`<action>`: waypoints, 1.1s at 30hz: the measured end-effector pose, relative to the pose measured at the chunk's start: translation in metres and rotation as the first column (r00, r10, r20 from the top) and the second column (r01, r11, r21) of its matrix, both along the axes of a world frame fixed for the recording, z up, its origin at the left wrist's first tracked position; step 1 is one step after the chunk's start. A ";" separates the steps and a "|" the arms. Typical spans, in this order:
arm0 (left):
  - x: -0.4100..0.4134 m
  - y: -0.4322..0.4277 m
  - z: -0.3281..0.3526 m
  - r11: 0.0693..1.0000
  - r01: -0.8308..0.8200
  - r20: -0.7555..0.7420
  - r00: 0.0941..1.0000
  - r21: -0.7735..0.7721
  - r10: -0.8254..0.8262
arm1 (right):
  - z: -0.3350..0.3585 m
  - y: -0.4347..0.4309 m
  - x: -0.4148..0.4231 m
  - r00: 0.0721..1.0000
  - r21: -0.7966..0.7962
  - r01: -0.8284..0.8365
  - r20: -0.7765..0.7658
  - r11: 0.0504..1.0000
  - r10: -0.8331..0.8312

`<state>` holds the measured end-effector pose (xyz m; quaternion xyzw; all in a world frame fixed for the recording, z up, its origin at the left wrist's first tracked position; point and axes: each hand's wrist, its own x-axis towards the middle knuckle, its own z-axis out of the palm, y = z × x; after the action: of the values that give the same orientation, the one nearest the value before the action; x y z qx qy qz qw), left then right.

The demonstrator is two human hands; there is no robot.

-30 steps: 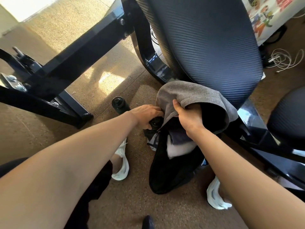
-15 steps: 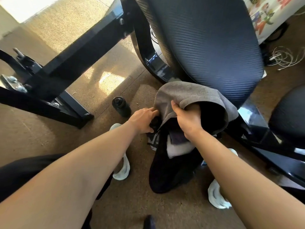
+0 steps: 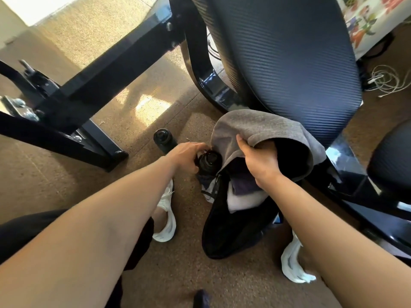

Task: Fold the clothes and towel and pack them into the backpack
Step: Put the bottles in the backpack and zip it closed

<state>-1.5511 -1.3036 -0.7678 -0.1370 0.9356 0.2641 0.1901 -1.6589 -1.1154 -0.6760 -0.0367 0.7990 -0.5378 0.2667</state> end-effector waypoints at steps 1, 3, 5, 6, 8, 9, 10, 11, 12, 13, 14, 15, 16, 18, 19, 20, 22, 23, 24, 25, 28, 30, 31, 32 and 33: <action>0.005 -0.007 0.001 0.998 -0.056 -0.043 0.998 -0.036 0.055 | 0.001 0.003 0.000 0.999 0.029 -0.051 -0.016 0.998 0.051; 0.015 -0.021 0.002 0.952 -0.284 -0.171 0.950 -0.117 0.262 | 0.003 0.010 0.002 0.974 0.117 -0.209 -0.057 0.971 0.217; 0.020 -0.036 0.003 0.861 -0.473 -0.272 0.867 -0.188 0.417 | 0.000 0.025 0.005 0.942 0.144 -0.325 -0.035 0.935 0.333; 0.020 -0.043 0.003 0.833 -0.513 -0.271 0.848 -0.208 0.455 | -0.001 0.034 0.008 0.931 0.153 -0.361 -0.007 0.920 0.366; 0.018 -0.054 -0.005 0.826 -0.501 -0.144 0.865 -0.258 0.480 | -0.005 0.052 0.011 0.913 0.226 -0.403 0.034 0.887 0.406; 0.017 -0.060 -0.011 0.837 -0.472 -0.049 0.877 -0.278 0.479 | -0.007 0.061 0.012 0.908 0.264 -0.413 0.046 0.872 0.416; 0.016 -0.064 -0.018 0.850 -0.448 0.041 0.878 -0.278 0.476 | -0.010 0.069 0.013 0.904 0.282 -0.421 0.055 0.862 0.424; 0.016 -0.067 -0.025 0.864 -0.435 0.117 0.873 -0.253 0.474 | -0.011 0.075 0.014 0.899 0.297 -0.432 0.063 0.852 0.434; 0.016 -0.069 -0.032 0.877 -0.428 0.174 0.867 -0.217 0.466 | -0.013 0.079 0.015 0.896 0.305 -0.438 0.066 0.846 0.440; 0.016 -0.071 -0.038 0.887 -0.419 0.200 0.869 -0.193 0.453 | -0.015 0.081 0.016 0.894 0.315 -0.440 0.071 0.841 0.442; 0.016 -0.071 -0.042 0.894 -0.405 0.204 0.875 -0.191 0.440 | -0.017 0.083 0.018 0.894 0.323 -0.441 0.079 0.837 0.440; 0.018 -0.070 -0.045 0.895 -0.394 0.200 0.879 -0.208 0.433 | -0.018 0.083 0.019 0.892 0.334 -0.447 0.088 0.830 0.444; 0.022 -0.068 -0.047 0.893 -0.389 0.201 0.878 -0.227 0.434 | -0.020 0.083 0.022 0.887 0.340 -0.456 0.097 0.822 0.452; 0.032 -0.059 -0.049 0.899 -0.362 0.221 0.882 -0.247 0.416 | -0.024 0.083 0.026 0.876 0.340 -0.478 0.115 0.810 0.469; 0.039 -0.054 -0.049 0.907 -0.338 0.230 0.890 -0.250 0.394 | -0.025 0.083 0.028 0.866 0.339 -0.496 0.126 0.800 0.484; 0.044 -0.049 -0.047 0.914 -0.314 0.227 0.900 -0.255 0.372 | -0.026 0.082 0.029 0.852 0.340 -0.519 0.133 0.784 0.506; 0.050 -0.042 -0.035 0.920 -0.285 0.194 0.920 -0.268 0.341 | -0.025 0.082 0.030 0.820 0.348 -0.565 0.137 0.748 0.556; 0.050 -0.039 -0.024 0.922 -0.279 0.175 0.927 -0.268 0.331 | -0.022 0.082 0.031 0.807 0.345 -0.583 0.138 0.736 0.574; 0.049 -0.037 -0.011 0.925 -0.281 0.154 0.933 -0.254 0.325 | -0.019 0.081 0.032 0.798 0.338 -0.594 0.136 0.730 0.587; 0.046 -0.034 0.005 0.930 -0.288 0.130 0.938 -0.230 0.322 | -0.015 0.080 0.034 0.791 0.329 -0.603 0.132 0.727 0.597; 0.040 -0.024 0.061 0.956 -0.246 0.111 0.958 -0.160 0.265 | -0.003 0.080 0.042 0.776 0.306 -0.622 0.122 0.720 0.619; 0.039 -0.009 0.102 0.976 -0.200 0.173 0.962 -0.086 0.212 | 0.009 0.082 0.050 0.768 0.292 -0.631 0.105 0.719 0.632; 0.039 0.001 0.121 0.979 -0.199 0.207 0.957 -0.041 0.203 | 0.017 0.085 0.055 0.771 0.280 -0.627 0.088 0.727 0.631; 0.039 0.012 0.140 0.978 -0.211 0.227 0.952 0.005 0.204 | 0.025 0.088 0.060 0.777 0.260 -0.619 0.070 0.741 0.625; 0.039 0.025 0.157 0.974 -0.223 0.228 0.952 0.052 0.205 | 0.034 0.091 0.065 0.787 0.241 -0.608 0.053 0.757 0.615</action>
<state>-1.5118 -1.2785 -0.6106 -0.2586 0.8773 0.3024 0.2684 -1.5943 -1.0239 -0.6423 -0.2700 0.8069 -0.3177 0.4183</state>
